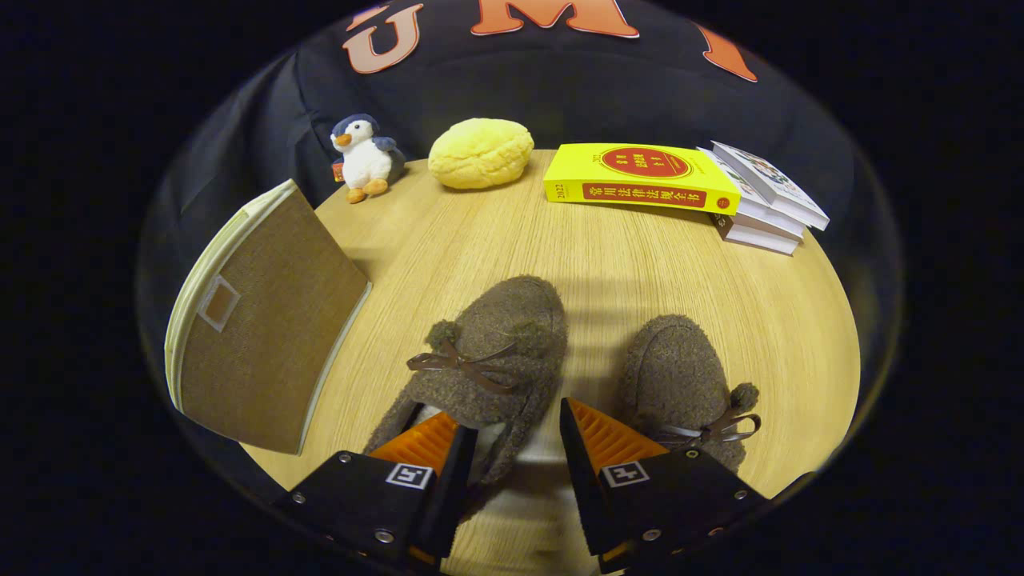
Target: Open the storage box then place both shoes into the box .Put the left shoe in first, then the right shoe, with the right side of both shoes facing outward in a uniform manner.
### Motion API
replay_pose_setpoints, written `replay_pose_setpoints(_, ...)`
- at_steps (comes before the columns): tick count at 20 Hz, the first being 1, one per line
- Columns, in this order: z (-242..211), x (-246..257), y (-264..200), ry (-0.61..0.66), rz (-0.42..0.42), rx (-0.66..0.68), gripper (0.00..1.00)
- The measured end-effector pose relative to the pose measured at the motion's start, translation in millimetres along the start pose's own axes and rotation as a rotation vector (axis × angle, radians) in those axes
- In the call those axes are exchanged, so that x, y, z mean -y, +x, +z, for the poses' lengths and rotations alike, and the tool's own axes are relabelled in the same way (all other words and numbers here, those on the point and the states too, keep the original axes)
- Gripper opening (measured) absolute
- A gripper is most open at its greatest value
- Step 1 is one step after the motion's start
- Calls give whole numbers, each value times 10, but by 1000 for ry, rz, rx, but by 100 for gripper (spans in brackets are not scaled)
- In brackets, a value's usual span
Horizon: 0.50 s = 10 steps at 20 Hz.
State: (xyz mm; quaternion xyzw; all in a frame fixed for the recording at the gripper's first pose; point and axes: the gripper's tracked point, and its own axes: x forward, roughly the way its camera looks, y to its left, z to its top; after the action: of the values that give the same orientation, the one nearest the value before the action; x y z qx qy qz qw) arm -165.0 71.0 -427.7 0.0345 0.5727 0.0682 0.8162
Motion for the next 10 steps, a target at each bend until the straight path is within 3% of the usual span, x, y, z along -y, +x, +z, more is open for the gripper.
replay_pose_setpoints(6, 91, 40, 61, 74, -55, 42, 15)
replay_pose_setpoints(8, 106, 14, 50, 81, -50, 42, 6)
replay_pose_setpoints(10, 158, -48, -15, 90, -40, 44, 4)
